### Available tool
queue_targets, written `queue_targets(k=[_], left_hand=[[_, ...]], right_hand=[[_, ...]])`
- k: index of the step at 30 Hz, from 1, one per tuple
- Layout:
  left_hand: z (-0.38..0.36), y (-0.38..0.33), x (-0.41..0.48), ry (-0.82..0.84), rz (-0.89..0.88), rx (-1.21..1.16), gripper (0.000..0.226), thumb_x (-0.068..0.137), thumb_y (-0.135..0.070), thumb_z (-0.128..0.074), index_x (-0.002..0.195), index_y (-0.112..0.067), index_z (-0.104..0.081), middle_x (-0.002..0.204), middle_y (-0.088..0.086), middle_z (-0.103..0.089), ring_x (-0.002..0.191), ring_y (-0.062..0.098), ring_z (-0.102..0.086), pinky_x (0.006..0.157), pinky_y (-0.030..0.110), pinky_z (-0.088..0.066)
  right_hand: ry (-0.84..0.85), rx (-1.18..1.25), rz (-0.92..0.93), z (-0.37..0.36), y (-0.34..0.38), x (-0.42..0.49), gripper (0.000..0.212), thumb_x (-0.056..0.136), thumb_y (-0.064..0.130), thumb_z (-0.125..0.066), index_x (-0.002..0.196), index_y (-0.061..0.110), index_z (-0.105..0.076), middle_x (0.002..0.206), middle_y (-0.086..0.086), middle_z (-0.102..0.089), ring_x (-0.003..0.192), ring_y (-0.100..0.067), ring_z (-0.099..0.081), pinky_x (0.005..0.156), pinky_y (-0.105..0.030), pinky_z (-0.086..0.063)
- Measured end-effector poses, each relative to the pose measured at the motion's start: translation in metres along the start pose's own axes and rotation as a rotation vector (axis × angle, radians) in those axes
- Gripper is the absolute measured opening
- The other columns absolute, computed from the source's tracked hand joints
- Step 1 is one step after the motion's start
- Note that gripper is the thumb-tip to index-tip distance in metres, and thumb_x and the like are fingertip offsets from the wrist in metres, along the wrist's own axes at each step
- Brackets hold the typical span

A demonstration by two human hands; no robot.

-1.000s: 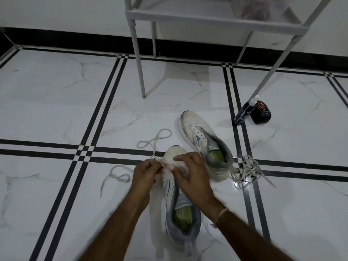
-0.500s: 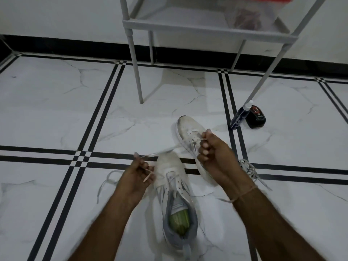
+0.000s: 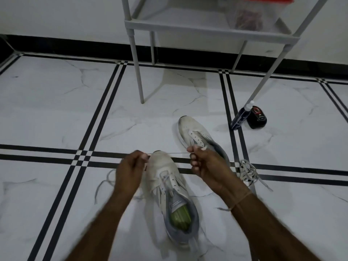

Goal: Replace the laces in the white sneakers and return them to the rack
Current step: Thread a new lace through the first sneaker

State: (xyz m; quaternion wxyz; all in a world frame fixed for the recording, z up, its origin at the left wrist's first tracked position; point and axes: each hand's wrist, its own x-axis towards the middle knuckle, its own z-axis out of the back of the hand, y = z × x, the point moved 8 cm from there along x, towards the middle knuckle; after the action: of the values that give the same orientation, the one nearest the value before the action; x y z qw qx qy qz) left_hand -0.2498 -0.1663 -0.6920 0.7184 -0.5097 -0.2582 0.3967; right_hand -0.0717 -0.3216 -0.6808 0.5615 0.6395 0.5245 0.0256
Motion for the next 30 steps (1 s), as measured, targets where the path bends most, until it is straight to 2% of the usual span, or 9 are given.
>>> queue_targets(k=[4, 6, 9, 11, 14, 17, 21, 25, 30], left_hand=[[0.052, 0.029, -0.008, -0.261, 0.248, 0.471, 0.031, 0.095, -0.047, -0.057, 0.088, -0.019, -0.067, 0.082, 0.003, -0.069, 0.088, 0.034, -0.065, 0.083, 0.047, -0.050], [0.043, 0.004, -0.013, -0.347, 0.069, 0.622, 0.024, 0.096, -0.038, -0.062, 0.108, -0.017, -0.065, 0.107, 0.009, -0.067, 0.108, 0.036, -0.059, 0.088, 0.049, -0.045], [-0.020, -0.027, -0.017, 0.103, -0.097, 0.185, 0.050, 0.092, -0.047, -0.063, 0.138, -0.031, -0.050, 0.130, -0.002, -0.064, 0.121, 0.014, -0.059, 0.097, 0.037, -0.050], [-0.046, -0.030, -0.025, 0.324, -0.033, 0.035, 0.035, 0.090, -0.047, -0.063, 0.123, -0.034, -0.062, 0.103, -0.007, -0.074, 0.094, 0.009, -0.071, 0.083, 0.041, -0.060], [-0.029, -0.024, -0.020, 0.220, -0.064, 0.144, 0.026, 0.089, -0.049, -0.058, 0.079, -0.028, -0.069, 0.065, -0.008, -0.067, 0.061, 0.011, -0.065, 0.065, 0.047, -0.056], [-0.015, -0.011, -0.019, 0.169, -0.071, 0.283, 0.026, 0.090, -0.049, -0.055, 0.079, -0.029, -0.066, 0.067, -0.011, -0.067, 0.066, 0.007, -0.064, 0.067, 0.043, -0.055], [-0.036, -0.024, -0.030, 0.247, -0.100, 0.167, 0.023, 0.088, -0.044, -0.066, 0.109, -0.035, -0.065, 0.092, -0.016, -0.072, 0.088, 0.003, -0.068, 0.075, 0.030, -0.057], [-0.039, -0.024, -0.028, 0.165, -0.099, 0.144, 0.004, 0.089, -0.023, -0.074, 0.090, -0.027, -0.075, 0.077, -0.012, -0.073, 0.075, 0.009, -0.069, 0.071, 0.039, -0.056], [-0.028, -0.010, -0.031, 0.116, -0.046, 0.156, 0.007, 0.089, -0.033, -0.074, 0.088, -0.029, -0.079, 0.084, -0.017, -0.074, 0.085, 0.005, -0.067, 0.075, 0.028, -0.051]], right_hand=[[0.024, -0.200, 0.022, -0.009, -0.009, -0.001, 0.016, 0.101, 0.007, -0.058, 0.106, -0.002, -0.069, 0.088, -0.015, -0.074, 0.074, -0.017, -0.069, 0.070, -0.026, -0.058], [0.037, -0.256, 0.045, -0.018, -0.017, -0.001, 0.008, 0.099, 0.007, -0.063, 0.099, 0.000, -0.068, 0.092, -0.021, -0.076, 0.073, -0.021, -0.072, 0.069, -0.028, -0.060], [0.044, -0.338, 0.078, -0.030, -0.027, 0.002, 0.008, 0.094, 0.007, -0.070, 0.096, 0.001, -0.065, 0.079, -0.014, -0.074, 0.064, -0.019, -0.067, 0.058, -0.024, -0.054], [0.038, -0.342, 0.092, -0.031, -0.030, 0.004, 0.013, 0.093, 0.007, -0.071, 0.100, -0.003, -0.068, 0.079, -0.011, -0.070, 0.066, -0.015, -0.062, 0.056, -0.022, -0.049], [0.051, -0.281, 0.078, -0.025, -0.035, 0.006, 0.015, 0.095, 0.007, -0.069, 0.102, -0.005, -0.071, 0.083, -0.012, -0.073, 0.069, -0.014, -0.065, 0.063, -0.023, -0.056], [-0.011, -0.316, 0.115, -0.020, -0.037, 0.004, 0.020, 0.090, 0.003, -0.074, 0.099, -0.013, -0.066, 0.077, -0.016, -0.073, 0.064, -0.019, -0.065, 0.060, -0.025, -0.056], [0.031, -0.466, 0.192, -0.027, -0.034, 0.002, 0.012, 0.096, 0.003, -0.066, 0.101, -0.005, -0.074, 0.081, -0.013, -0.074, 0.070, -0.015, -0.068, 0.064, -0.023, -0.056], [-0.025, -0.375, 0.175, -0.022, -0.032, -0.001, 0.014, 0.091, 0.001, -0.073, 0.099, -0.006, -0.063, 0.076, -0.015, -0.073, 0.066, -0.023, -0.070, 0.062, -0.028, -0.060], [-0.070, -1.127, 0.355, -0.016, -0.035, -0.008, 0.036, 0.073, 0.040, -0.086, 0.098, 0.022, -0.068, 0.090, 0.006, -0.070, 0.077, -0.011, -0.065, 0.069, -0.030, -0.056]])
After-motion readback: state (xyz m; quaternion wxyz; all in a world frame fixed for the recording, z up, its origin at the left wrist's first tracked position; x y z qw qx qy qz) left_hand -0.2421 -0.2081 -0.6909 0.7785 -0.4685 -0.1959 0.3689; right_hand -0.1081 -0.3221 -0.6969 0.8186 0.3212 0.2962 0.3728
